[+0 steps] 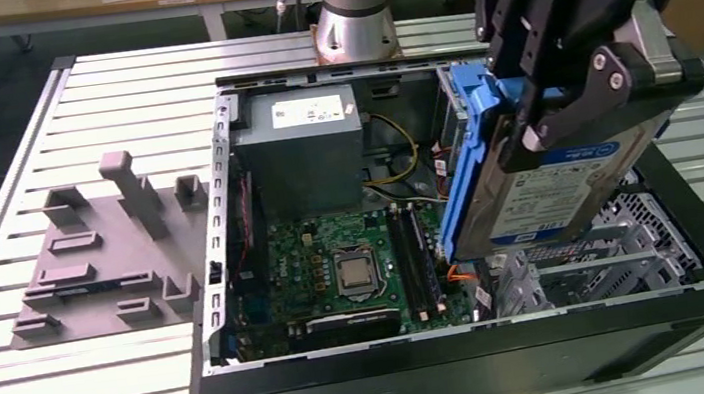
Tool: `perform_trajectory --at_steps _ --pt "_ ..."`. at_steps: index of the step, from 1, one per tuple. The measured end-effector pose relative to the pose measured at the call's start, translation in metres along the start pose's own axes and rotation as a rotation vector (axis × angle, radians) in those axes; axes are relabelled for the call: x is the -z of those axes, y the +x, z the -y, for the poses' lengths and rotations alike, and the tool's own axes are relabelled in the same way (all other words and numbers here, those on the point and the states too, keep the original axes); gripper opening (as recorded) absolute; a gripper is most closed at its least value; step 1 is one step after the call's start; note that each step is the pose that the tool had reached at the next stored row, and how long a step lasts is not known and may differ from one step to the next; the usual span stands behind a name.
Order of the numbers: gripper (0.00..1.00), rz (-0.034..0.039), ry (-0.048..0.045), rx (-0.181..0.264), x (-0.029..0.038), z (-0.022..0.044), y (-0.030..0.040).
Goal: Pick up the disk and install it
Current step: 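Insert the disk into the insertion slot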
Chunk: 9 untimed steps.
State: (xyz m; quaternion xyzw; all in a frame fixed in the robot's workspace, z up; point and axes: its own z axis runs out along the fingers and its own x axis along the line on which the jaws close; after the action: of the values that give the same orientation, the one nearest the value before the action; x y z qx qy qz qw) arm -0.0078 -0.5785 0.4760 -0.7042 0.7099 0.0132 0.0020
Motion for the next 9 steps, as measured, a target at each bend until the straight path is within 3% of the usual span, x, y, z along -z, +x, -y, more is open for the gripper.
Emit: perform_trajectory --at_steps 9 --pt "0.37 0.0 0.0 0.0 -0.0089 0.0376 0.0009"
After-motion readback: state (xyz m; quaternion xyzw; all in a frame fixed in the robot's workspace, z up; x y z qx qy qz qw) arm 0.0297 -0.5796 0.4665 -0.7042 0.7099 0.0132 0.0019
